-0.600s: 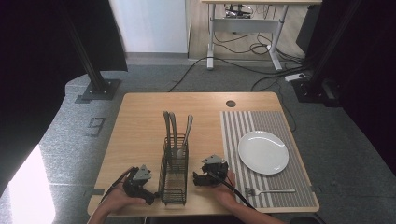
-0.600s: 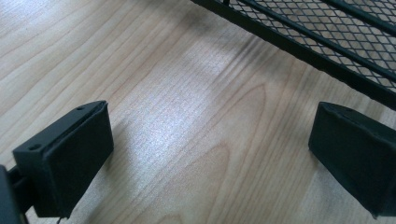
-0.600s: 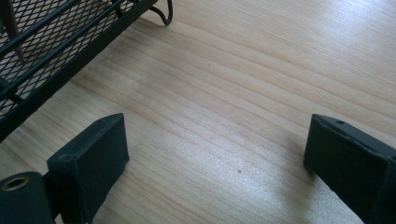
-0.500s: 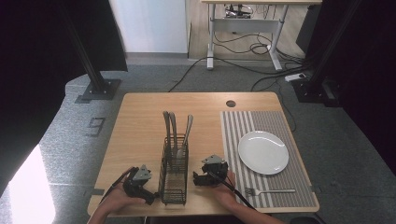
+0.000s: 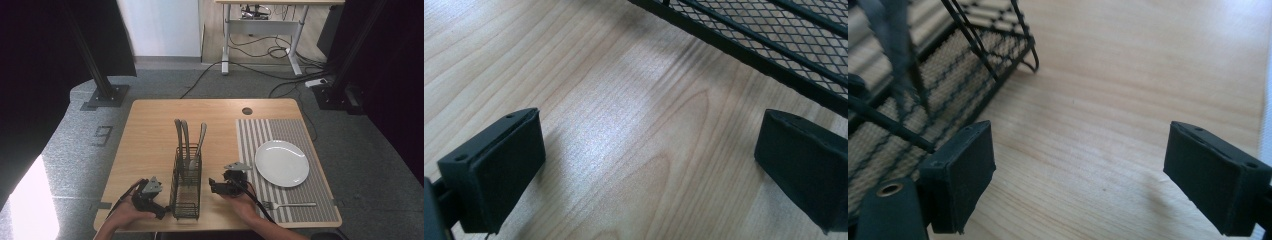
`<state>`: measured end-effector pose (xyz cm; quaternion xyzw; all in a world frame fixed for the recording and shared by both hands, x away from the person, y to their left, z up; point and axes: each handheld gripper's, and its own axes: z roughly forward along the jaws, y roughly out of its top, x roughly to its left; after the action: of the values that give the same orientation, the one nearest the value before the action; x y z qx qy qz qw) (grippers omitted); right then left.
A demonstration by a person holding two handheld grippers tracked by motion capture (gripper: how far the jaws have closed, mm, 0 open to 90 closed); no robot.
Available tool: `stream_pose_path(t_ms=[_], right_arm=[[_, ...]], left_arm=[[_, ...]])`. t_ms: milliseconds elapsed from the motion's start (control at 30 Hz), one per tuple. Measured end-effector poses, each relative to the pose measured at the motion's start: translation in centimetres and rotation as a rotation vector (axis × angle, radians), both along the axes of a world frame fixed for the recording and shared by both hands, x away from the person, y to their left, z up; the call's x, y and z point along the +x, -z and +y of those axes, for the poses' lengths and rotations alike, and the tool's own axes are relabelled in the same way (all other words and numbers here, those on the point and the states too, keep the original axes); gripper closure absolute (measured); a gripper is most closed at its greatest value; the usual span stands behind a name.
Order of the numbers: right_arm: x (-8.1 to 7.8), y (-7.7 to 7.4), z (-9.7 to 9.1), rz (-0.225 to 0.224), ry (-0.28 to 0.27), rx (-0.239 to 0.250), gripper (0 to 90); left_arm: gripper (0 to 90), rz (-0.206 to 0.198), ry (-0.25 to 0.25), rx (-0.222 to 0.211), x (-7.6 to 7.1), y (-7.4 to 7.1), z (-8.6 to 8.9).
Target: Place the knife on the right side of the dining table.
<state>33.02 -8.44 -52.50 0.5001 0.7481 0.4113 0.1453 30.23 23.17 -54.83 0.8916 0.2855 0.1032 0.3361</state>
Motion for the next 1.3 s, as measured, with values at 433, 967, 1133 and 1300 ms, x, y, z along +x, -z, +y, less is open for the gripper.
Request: stream_pose_path(t_ms=[433,967,1133,1300], right_arm=[[1.0,-3.6,-2.9,-0.048,0.025,0.111,13.9],[1.8,-5.5,-3.6,-0.105,-0.001,0.119,16.1],[1.8,-6.3,-3.6,-0.131,-0.015,0.126,16.7],[2.1,-6.8,-3.6,-0.132,-0.036,0.148,17.3]], left_arm=[[0.0,0.001,0.002,-0.001,0.0,0.0,0.0],[0.0,0.001,0.002,-0.001,0.0,0.0,0.0],[0.0,0.001,0.002,-0.001,0.0,0.0,0.0],[0.0,0.001,0.002,-0.001,0.0,0.0,0.0]])
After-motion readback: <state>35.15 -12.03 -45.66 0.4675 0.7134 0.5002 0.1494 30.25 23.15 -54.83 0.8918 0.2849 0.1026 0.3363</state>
